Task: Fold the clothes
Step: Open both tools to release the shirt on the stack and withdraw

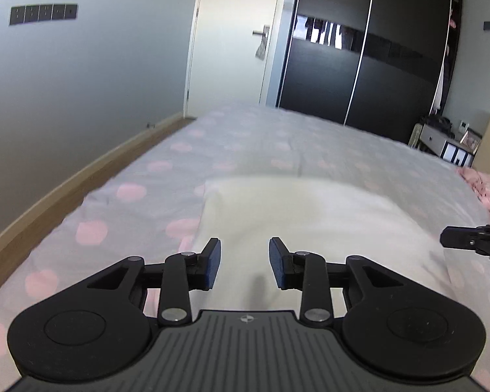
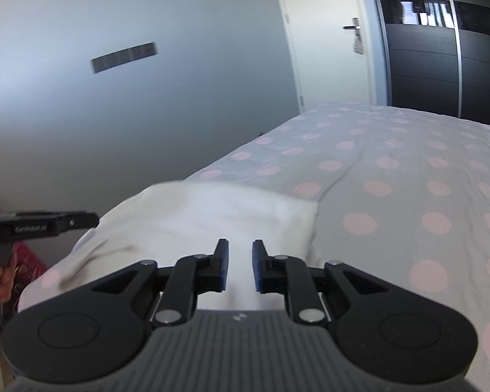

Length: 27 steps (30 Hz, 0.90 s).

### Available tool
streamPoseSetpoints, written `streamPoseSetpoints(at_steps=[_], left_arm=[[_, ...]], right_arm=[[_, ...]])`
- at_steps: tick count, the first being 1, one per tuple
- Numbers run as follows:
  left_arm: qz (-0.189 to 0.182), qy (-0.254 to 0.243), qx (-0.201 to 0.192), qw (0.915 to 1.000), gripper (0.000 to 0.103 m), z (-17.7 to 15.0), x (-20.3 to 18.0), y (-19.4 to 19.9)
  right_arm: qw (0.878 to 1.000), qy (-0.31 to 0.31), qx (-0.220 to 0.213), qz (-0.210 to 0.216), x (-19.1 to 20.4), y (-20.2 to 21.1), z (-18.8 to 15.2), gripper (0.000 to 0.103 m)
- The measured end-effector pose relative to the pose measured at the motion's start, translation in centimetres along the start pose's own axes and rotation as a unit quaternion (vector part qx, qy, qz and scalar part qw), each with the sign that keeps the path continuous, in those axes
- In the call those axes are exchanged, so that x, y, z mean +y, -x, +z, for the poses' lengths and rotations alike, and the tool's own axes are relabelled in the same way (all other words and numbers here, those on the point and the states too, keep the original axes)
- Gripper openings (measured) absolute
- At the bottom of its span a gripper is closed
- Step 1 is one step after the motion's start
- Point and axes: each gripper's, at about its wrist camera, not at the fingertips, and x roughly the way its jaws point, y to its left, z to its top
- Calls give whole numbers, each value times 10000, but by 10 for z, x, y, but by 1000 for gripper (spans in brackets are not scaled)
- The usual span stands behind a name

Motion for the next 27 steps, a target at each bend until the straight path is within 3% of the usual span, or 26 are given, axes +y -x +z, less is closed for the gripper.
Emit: streamPoseSetpoints(at_steps=[7, 13, 20, 27], left_arm=[[38, 290, 385, 9988, 31, -34, -2, 22], [-236, 182, 326, 9990, 43, -52, -33, 62], [-925, -519, 323, 9938, 53, -56, -107, 112], [-1664, -1348, -222, 9765, 63, -34, -211, 171]], right_arm=[[9980, 325, 536, 36, 22, 27, -46, 25], [9978, 177, 632, -111, 21, 69, -75, 27], [9976, -44, 553, -403, 4, 142, -110, 33], [9947, -401, 254, -909, -21, 238, -143, 38]])
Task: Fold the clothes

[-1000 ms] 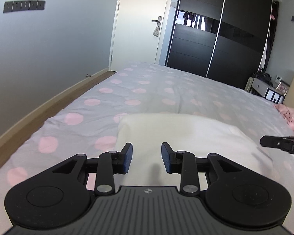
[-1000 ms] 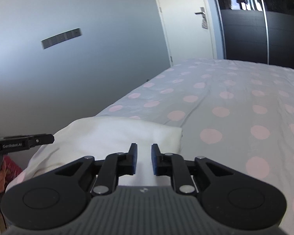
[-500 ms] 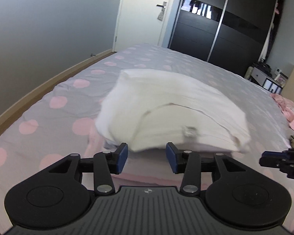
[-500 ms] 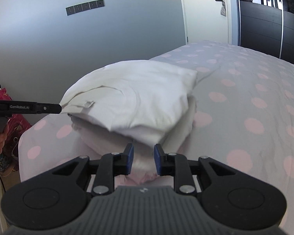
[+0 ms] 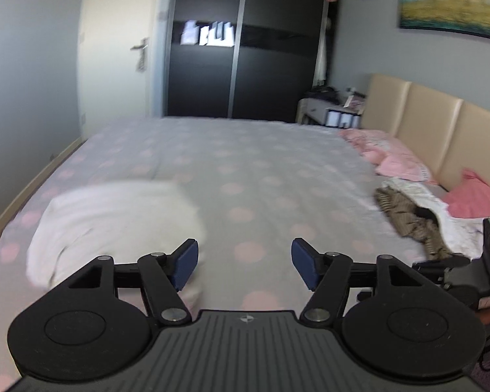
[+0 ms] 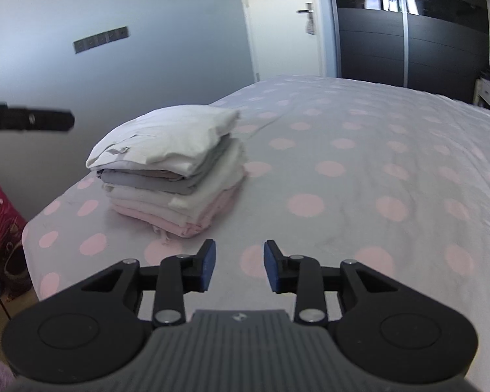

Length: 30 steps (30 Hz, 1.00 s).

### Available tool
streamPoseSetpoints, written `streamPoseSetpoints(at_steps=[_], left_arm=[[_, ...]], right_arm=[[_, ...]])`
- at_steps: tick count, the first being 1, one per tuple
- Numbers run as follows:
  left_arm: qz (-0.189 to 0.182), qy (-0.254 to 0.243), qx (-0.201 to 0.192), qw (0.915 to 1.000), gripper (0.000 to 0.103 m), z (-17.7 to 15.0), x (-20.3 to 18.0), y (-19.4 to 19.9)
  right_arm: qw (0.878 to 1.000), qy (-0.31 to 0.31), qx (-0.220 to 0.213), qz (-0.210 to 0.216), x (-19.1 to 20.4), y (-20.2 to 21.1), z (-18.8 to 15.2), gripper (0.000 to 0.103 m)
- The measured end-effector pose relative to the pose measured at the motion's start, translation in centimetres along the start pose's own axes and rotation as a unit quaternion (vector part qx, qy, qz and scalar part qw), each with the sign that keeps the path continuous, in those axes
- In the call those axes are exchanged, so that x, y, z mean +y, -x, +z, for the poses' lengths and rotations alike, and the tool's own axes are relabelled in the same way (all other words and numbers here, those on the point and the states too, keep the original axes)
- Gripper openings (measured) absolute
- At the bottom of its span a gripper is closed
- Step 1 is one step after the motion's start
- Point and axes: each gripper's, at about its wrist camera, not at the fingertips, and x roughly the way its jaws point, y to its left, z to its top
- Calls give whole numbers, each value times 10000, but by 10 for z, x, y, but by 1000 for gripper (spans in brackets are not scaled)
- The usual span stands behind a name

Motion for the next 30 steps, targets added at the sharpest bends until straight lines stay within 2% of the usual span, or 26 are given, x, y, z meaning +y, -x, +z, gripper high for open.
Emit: streamPoseSetpoints(at_steps=[6, 8, 12, 17, 22, 25, 30], left_arm=[[-343, -581, -273, 9973, 70, 28, -90, 7], [-411, -723, -372, 9958, 73, 27, -118, 10], [-557, -895, -496, 9932, 74, 15, -167, 8], [-769, -801, -833, 9903, 77, -16, -221, 4], [-947, -427, -677, 9923, 79, -58, -252, -13], [-716, -151, -632, 9953, 80, -95, -258, -18], [-229, -241, -456, 9984, 81, -160, -266, -32]], right_arm=[[9979, -235, -384, -455, -26, 73, -19, 40], [9959, -445, -536, -571, -34, 95, -25, 40], [9918, -651, -807, -752, -45, 130, -40, 40], [9872, -540, -1036, -1087, -54, 162, -66, 41], [9810, -304, -964, -1659, -62, 184, -105, 54], [9779, -334, -811, -1895, -66, 193, -127, 54], [9691, -313, -764, -2325, -68, 191, -154, 54]])
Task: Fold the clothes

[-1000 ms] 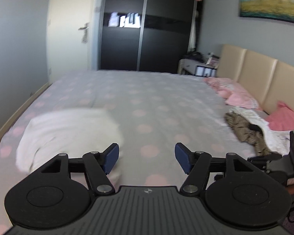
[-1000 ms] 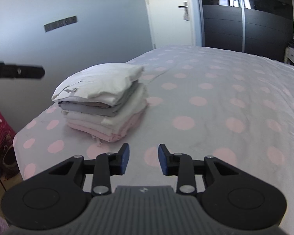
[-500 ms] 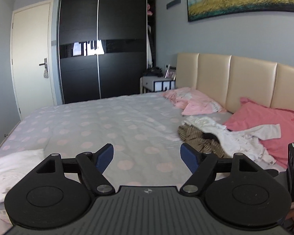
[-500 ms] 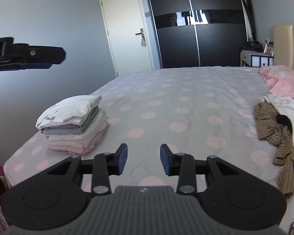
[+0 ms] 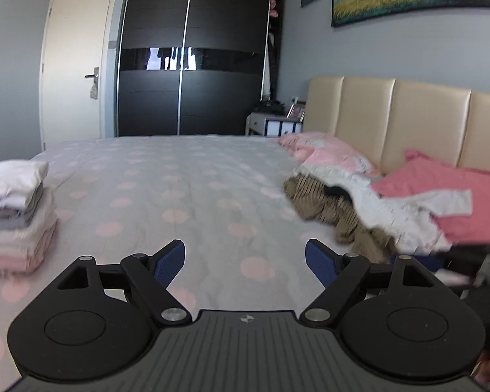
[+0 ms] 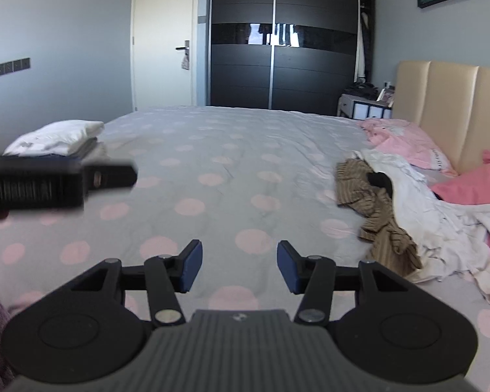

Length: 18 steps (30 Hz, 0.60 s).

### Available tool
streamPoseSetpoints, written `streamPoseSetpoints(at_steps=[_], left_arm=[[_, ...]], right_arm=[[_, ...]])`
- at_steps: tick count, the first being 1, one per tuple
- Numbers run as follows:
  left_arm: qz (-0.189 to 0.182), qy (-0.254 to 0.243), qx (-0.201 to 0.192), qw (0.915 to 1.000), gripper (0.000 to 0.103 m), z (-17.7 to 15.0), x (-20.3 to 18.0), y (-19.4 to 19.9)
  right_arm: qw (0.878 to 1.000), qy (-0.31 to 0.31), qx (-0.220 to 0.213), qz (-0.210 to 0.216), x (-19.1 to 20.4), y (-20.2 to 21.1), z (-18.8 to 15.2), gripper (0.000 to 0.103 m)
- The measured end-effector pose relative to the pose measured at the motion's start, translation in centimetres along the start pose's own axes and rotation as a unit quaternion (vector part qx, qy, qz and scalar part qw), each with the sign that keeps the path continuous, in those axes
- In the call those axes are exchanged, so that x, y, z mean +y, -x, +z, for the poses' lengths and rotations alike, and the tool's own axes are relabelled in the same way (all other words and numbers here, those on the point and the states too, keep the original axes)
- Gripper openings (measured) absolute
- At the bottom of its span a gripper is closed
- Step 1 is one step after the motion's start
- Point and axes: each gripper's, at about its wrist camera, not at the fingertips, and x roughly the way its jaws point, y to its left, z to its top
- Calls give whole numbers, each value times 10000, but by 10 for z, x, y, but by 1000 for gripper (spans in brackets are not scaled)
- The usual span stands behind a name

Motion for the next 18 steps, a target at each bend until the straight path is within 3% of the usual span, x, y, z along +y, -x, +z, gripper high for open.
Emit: streamPoseSetpoints(at_steps=[3, 9, 13, 18], left_arm=[[176, 61, 318, 9993, 81, -22, 2, -13], [544, 261, 425, 9973, 81, -35, 18, -29], [860, 222, 372, 9954, 81, -40, 26, -41], [1035, 350, 473, 9929, 81, -42, 39, -68]], right_arm=[[9998, -154, 81, -120, -2, -9, -18, 54], [9992, -180, 356, -58, -1, -39, -42, 55], [9981, -275, 556, -6, -2, -61, -43, 55], [9986, -129, 509, -92, -3, -80, -43, 58]])
